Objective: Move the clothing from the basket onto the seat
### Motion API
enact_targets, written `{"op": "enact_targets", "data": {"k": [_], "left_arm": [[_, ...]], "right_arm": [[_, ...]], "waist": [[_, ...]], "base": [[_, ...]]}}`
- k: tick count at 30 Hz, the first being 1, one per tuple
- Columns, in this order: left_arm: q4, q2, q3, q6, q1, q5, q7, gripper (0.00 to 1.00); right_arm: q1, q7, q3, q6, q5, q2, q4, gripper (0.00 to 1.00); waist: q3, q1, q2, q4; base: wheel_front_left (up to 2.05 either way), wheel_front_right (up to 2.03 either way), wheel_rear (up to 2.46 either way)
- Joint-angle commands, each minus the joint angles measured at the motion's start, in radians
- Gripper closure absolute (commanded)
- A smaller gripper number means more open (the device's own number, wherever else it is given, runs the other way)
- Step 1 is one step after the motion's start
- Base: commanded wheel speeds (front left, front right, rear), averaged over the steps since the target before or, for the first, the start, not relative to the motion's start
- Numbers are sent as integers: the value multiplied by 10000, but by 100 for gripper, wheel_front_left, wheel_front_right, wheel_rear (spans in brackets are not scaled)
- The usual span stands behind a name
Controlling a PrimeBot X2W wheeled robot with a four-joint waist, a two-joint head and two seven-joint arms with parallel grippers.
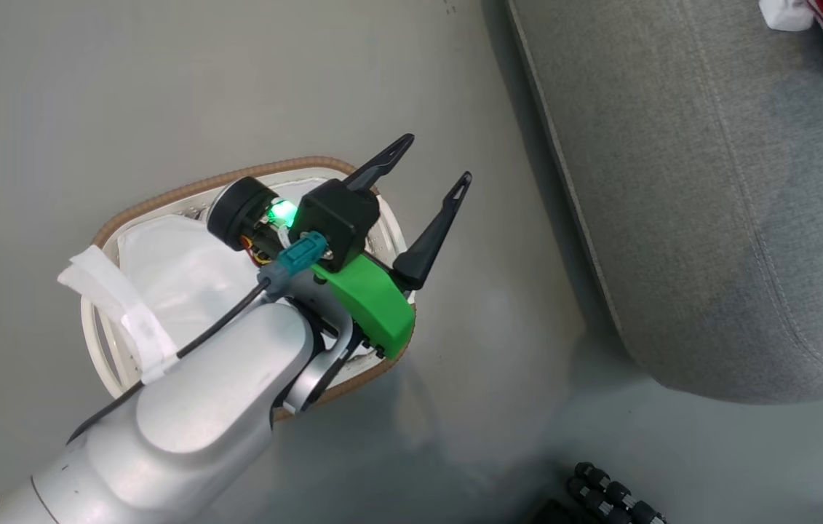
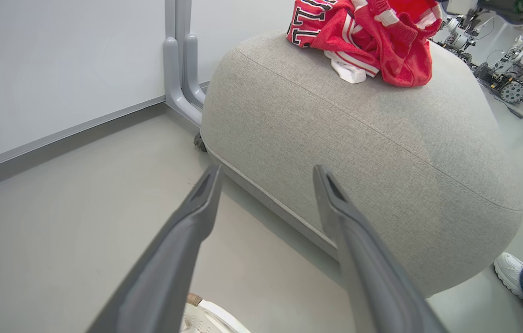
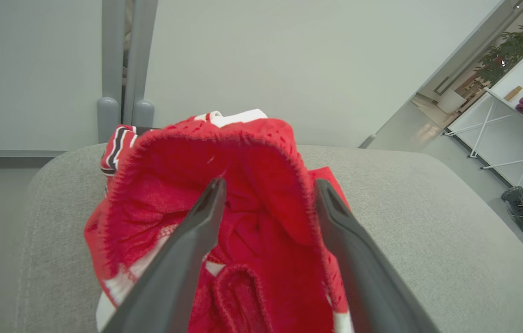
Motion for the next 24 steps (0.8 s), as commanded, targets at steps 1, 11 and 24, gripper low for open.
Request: {"op": "enact_targets", "data": {"k": [1,11,24], "left_arm": [[102,145,109,-26,108,-99,-103,0],[971,20,512,-13,419,-507,-836,0],[2042,-153,1862,117,1708,-1386,-1708,0]], "right_arm": [[263,-67,204,-14,106,76,116,0],[653,-149,1312,-14,593,125,62,0],[1320,-159,2363,-14,1384,737,-796,0]], "waist": [[-169,-1,0,-160],[-1243,-1,0,-238],[-3388,-1,0,770]], "base": [[0,0,0],[0,0,0],[0,0,0]]}}
